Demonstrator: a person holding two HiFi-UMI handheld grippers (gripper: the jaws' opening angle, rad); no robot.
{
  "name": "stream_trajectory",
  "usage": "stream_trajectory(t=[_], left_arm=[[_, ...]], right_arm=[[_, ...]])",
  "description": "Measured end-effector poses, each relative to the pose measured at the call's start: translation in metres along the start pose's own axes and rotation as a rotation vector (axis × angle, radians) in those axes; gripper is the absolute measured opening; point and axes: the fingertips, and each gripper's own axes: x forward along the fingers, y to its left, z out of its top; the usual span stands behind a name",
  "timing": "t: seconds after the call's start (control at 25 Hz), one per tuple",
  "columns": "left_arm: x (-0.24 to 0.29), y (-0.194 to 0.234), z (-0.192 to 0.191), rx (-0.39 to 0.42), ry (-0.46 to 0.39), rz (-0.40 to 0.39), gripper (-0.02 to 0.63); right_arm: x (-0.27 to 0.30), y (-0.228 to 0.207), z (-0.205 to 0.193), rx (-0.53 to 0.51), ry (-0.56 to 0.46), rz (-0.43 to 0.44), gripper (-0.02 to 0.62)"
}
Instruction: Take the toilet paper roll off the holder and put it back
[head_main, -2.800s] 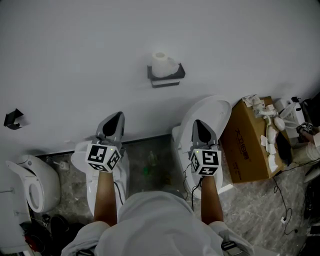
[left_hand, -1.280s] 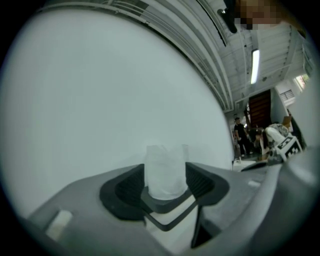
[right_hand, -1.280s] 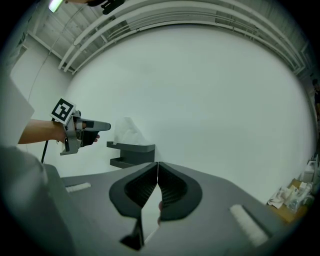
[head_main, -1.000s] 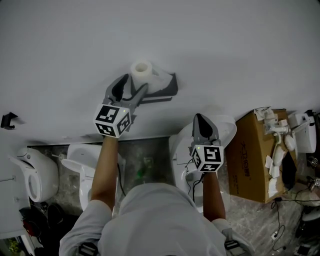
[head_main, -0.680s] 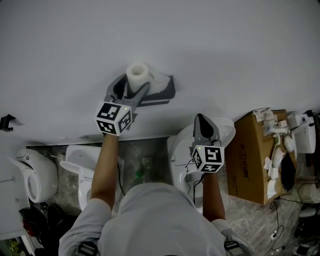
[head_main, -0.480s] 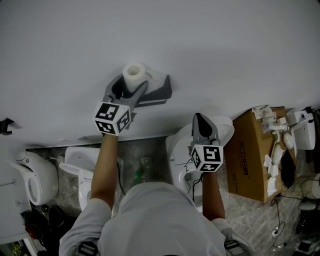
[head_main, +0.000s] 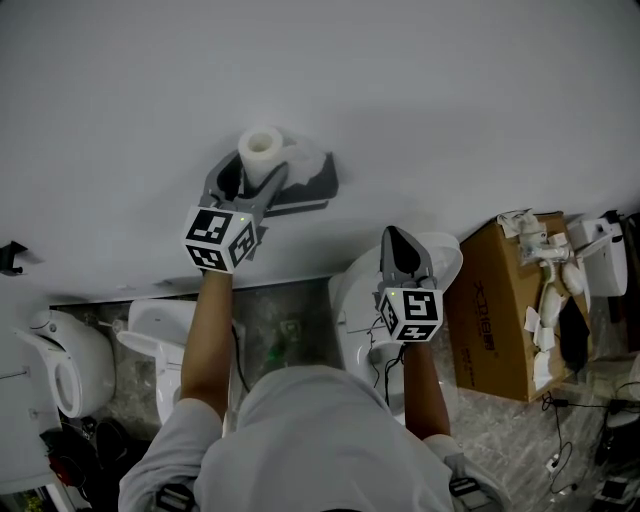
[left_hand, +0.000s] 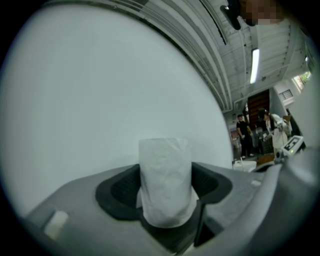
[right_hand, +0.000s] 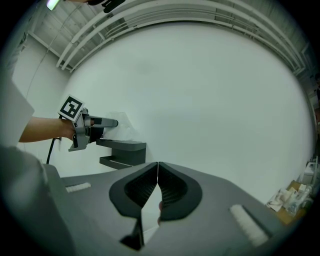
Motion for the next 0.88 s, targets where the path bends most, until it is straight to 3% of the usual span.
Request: stream_trajectory(t=[0.88], left_arm=[[-0.083,-0.017,0.122,0.086,-0.156,0.023,0.305]], right_arm=[[-0.061,0.033,0.033,-0.012,-0.043,-0.008,0.005]])
